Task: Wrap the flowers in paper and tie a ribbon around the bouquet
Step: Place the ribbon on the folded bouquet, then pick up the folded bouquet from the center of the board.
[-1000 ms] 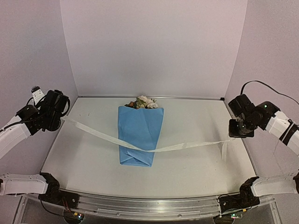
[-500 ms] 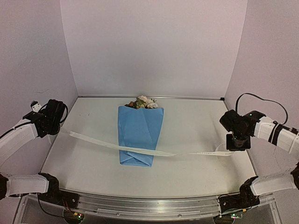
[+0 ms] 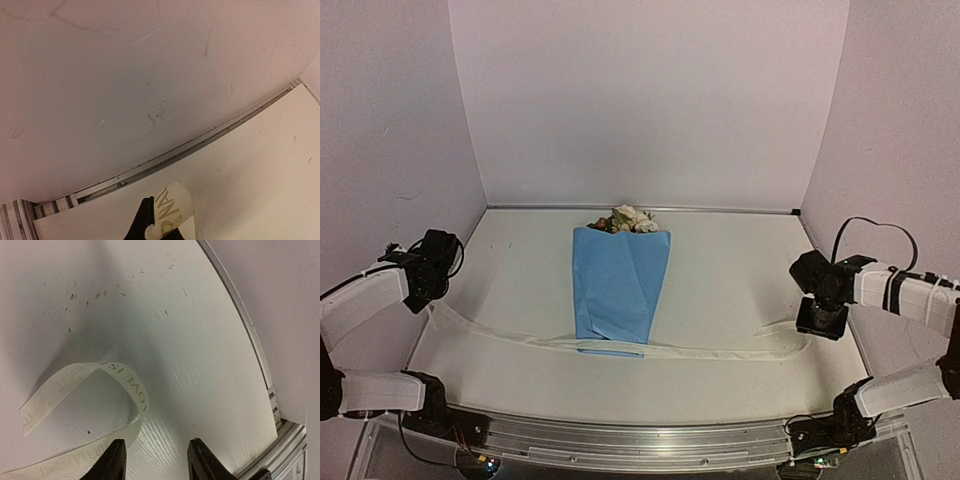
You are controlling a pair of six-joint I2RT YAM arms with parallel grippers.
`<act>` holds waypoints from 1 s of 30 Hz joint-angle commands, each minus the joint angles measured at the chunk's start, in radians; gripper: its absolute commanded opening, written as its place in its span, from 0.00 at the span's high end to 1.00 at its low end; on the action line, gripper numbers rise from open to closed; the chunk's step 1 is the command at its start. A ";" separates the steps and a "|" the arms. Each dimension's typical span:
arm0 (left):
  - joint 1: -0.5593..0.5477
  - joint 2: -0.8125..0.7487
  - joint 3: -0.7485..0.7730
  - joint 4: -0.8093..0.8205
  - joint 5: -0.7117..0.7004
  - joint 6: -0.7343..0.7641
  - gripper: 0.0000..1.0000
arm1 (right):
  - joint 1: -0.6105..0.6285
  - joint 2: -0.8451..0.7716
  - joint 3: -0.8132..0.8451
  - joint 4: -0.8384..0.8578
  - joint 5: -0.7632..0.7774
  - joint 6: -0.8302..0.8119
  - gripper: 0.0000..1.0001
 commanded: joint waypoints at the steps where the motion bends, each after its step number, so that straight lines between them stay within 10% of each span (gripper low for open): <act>1: 0.008 0.019 0.001 0.005 0.016 -0.069 0.78 | -0.014 0.065 0.030 0.063 -0.060 -0.051 0.45; 8: 0.009 0.016 0.071 0.054 0.146 0.059 0.07 | -0.029 0.081 0.038 0.107 -0.183 -0.082 0.40; 20: -0.077 0.052 0.090 0.415 0.896 0.353 0.00 | 0.124 0.230 0.206 0.275 -0.491 -0.074 0.25; 30: -0.277 0.378 0.167 0.646 1.203 0.431 0.00 | 0.249 0.554 0.458 0.472 -0.652 0.012 0.24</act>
